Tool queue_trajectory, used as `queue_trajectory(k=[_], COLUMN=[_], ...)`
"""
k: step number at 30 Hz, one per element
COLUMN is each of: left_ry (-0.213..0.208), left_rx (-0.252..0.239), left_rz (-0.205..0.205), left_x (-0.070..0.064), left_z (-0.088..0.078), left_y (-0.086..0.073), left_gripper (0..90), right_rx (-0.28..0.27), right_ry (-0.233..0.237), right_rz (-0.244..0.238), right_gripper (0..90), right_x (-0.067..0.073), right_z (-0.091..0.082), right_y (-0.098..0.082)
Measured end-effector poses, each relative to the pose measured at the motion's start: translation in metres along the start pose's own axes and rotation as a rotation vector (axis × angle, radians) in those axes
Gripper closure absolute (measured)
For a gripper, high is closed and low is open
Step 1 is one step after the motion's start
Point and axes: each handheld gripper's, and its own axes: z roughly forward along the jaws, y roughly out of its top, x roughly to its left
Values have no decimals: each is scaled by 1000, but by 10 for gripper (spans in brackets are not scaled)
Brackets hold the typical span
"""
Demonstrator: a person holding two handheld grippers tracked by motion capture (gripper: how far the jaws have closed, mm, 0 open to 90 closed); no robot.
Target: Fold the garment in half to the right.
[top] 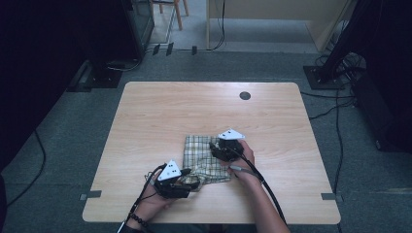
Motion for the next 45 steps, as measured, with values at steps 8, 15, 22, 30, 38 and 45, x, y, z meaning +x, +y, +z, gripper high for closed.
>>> queue_trajectory(k=[8,15,22,30,38,45], left_ry=[113,172,232,173,283,389], left_rx=[-99,-1,101,25,80,66], left_rz=[-91,-107,-100,-133,-182,-137], left_x=[34,64,73,68,64,57], left_z=[-17,30,67,46,68,77], left_y=[31,64,52,65,60,50], left_gripper=[320,384,420,369,371,392], right_rx=[-35,34,63,46,-57,47], right_ry=[78,104,85,174,-45,-178], right_rz=[-38,-11,46,45,118,51], right_gripper=[424,438,456,417,498,565], right_x=[29,65,60,41,15,24], right_z=[-38,-30,-31,-61,-19,22], right_y=[-5,-19,-41,-44,12,2])
